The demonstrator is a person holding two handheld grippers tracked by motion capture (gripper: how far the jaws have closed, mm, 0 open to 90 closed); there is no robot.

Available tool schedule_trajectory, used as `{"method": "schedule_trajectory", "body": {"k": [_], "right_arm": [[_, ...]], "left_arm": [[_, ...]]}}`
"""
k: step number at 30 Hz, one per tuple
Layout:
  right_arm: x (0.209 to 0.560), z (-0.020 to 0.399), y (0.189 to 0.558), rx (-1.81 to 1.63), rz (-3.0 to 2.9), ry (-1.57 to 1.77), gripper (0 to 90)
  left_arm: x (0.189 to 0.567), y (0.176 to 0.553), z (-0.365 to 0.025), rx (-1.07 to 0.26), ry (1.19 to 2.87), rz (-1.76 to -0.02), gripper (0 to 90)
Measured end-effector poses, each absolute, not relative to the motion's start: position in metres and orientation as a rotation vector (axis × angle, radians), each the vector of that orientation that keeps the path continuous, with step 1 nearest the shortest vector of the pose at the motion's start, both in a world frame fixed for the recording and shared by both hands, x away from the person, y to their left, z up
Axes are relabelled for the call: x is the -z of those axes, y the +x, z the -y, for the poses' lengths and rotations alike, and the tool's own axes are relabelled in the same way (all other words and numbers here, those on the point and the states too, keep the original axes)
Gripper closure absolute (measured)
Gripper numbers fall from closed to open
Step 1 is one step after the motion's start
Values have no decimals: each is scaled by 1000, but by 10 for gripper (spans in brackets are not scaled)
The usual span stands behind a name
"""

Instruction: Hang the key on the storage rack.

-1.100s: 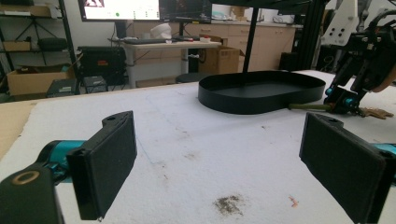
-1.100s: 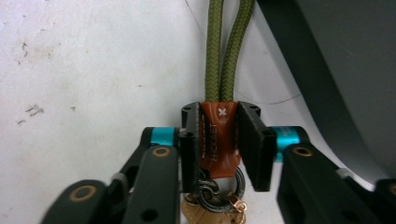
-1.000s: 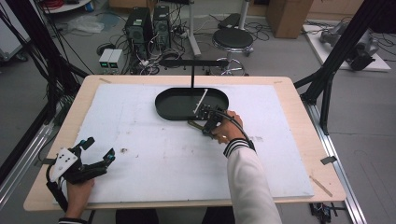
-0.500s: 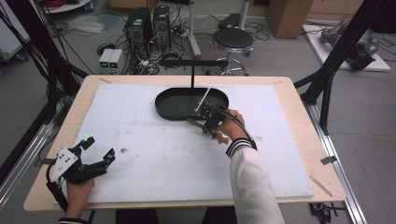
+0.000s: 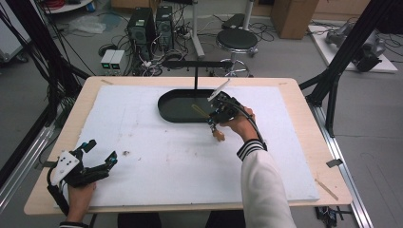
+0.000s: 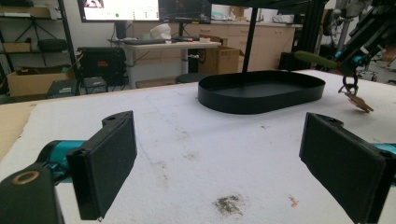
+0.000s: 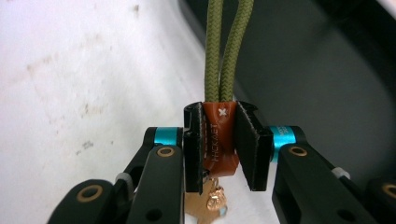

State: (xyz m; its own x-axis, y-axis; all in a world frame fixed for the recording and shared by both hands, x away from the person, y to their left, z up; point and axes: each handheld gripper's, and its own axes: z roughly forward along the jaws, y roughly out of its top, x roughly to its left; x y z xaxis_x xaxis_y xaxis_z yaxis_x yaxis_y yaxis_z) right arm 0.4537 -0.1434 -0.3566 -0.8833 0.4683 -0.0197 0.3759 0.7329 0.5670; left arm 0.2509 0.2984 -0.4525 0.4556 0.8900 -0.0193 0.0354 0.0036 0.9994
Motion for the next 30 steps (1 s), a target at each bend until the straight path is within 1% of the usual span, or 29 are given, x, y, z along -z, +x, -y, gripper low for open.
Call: {"method": "schedule_trajectory", "body": {"k": [8, 16, 30], "right_arm": [[338, 160, 451, -1012, -2601, 761, 735], [327, 170, 448, -1152, -2441, 832, 735], [312, 181, 441, -1140, -2093, 953, 735]], "left_arm": [[453, 251, -299, -830, 1412, -885, 115], [453, 251, -299, -829, 1412, -884, 115], [452, 251, -299, -829, 1412, -885, 115]]}}
